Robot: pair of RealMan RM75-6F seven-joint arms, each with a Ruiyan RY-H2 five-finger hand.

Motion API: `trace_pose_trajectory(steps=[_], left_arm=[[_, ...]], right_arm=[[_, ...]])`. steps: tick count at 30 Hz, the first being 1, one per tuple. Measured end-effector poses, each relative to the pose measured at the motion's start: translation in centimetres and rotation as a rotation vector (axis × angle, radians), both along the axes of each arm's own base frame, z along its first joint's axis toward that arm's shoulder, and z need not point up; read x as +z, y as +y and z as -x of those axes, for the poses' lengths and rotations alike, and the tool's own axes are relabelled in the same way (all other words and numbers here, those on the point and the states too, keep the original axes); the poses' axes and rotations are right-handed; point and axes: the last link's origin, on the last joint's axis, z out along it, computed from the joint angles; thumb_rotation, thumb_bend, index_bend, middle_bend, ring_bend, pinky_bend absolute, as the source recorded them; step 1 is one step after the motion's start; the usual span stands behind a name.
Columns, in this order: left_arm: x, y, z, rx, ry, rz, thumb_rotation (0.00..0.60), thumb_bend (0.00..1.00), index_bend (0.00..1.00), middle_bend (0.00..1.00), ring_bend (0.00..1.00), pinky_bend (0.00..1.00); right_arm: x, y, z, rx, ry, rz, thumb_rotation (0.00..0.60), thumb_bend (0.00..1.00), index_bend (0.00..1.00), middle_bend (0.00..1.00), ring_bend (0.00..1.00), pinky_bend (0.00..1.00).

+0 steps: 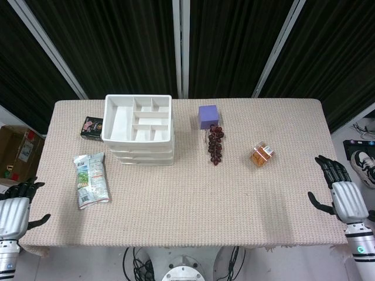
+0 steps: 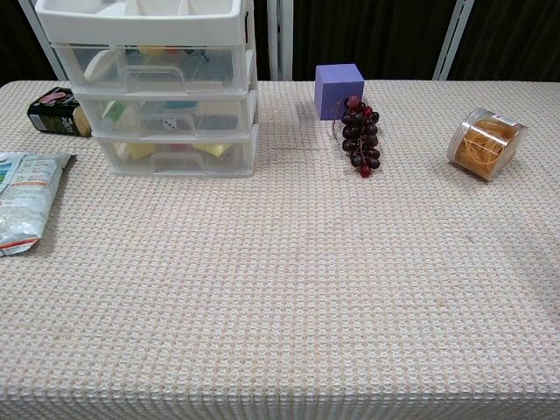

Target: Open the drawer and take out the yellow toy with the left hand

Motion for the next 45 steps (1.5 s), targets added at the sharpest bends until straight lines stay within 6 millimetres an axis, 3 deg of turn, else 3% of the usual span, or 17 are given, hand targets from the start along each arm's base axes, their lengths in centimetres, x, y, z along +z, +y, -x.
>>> trace_pose_trajectory(steps=[10, 14, 20, 25, 31, 34, 40, 45], left_arm=[[-0.5, 0.9, -0.1, -0.015, -0.021, -0.026, 0.600, 0.09, 0.23, 0.16, 0.18, 0.21], [-1.1, 2.0, -1.3, -0.046, -0.114, -0.036, 0.600, 0.10, 0.25, 0.29, 0.29, 0.28], [-4.0, 5.0, -4.6, -0.140, -0.342, 0.050, 0.600, 0.26, 0.32, 0.50, 0.55, 0.79], [-7.0, 7.4, -7.4, -0.165, -0.554, 0.192, 0.600, 0.38, 0.32, 0.63, 0.74, 0.95], [-12.5, 10.6, -11.1, -0.140, -0.885, 0.301, 0.600, 0.42, 0.27, 0.72, 0.84, 1.00], [-14.4, 11.6, -11.8, -0.096, -0.979, 0.319, 0.600, 0.43, 0.23, 0.75, 0.87, 1.00], [-17.3, 12.9, -13.5, -0.030, -1.194, 0.330, 0.600, 0.45, 0.19, 0.81, 0.90, 1.00], [-18.5, 13.3, -14.6, -0.030, -1.287, 0.301, 0.600, 0.46, 0.19, 0.81, 0.91, 1.00]], right_arm=[[0.2, -0.9, -1.0, 0.024, -0.009, 0.022, 0.600, 0.29, 0.00, 0.02, 0.00, 0.00], [0.6, -1.2, -1.4, 0.038, -0.044, 0.019, 0.600, 0.29, 0.00, 0.02, 0.00, 0.00], [1.7, -2.0, -2.6, 0.079, -0.026, 0.044, 0.600, 0.29, 0.00, 0.03, 0.00, 0.00], [1.9, -2.3, -3.3, 0.102, -0.029, 0.044, 0.600, 0.29, 0.00, 0.03, 0.00, 0.00], [1.8, -2.3, -3.5, 0.110, -0.023, 0.045, 0.600, 0.29, 0.00, 0.03, 0.00, 0.00], [1.8, -2.3, -3.5, 0.104, -0.019, 0.044, 0.600, 0.29, 0.00, 0.03, 0.00, 0.00], [1.5, -2.2, -3.5, 0.097, -0.009, 0.041, 0.600, 0.29, 0.00, 0.03, 0.00, 0.00], [1.4, -2.1, -3.3, 0.087, -0.007, 0.043, 0.600, 0.29, 0.00, 0.03, 0.00, 0.00]])
